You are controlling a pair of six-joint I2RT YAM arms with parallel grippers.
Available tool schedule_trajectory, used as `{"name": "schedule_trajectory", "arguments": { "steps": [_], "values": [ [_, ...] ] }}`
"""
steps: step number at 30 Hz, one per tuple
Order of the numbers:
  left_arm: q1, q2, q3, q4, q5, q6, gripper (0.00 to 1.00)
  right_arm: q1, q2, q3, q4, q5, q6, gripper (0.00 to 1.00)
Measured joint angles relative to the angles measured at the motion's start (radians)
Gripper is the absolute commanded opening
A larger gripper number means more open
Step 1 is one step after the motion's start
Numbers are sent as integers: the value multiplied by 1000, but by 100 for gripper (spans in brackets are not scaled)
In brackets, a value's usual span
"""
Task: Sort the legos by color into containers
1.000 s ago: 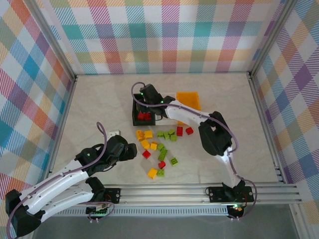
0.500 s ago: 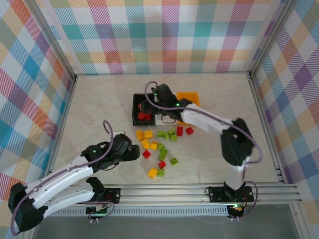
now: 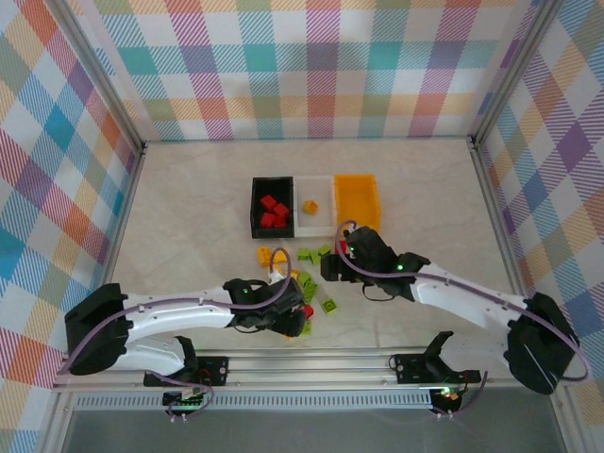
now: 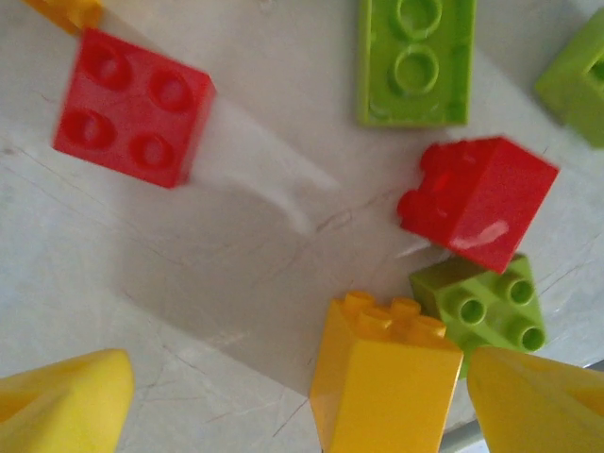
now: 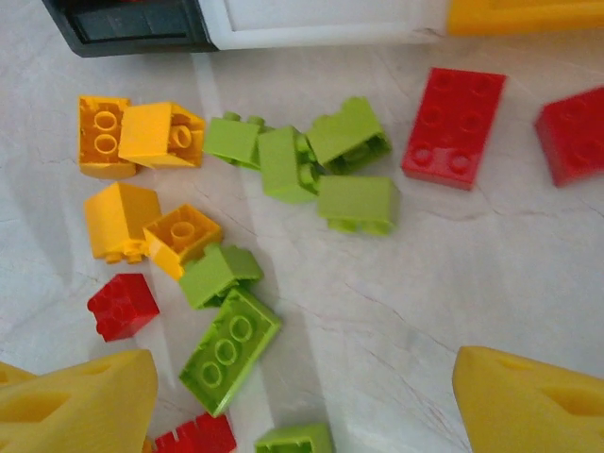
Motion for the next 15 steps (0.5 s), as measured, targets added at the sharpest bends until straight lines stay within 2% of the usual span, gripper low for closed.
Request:
{"name": "schedule_trajectory", "arguments": {
  "steps": [7,15],
  "values": [
    [-57,82,23,0,21,20,72,0,-108,-23,-16,52,14,83],
    [-57,106,23,-6,-11,22,57,0,-127,-23,-19,71,16,84]
  ]
}}
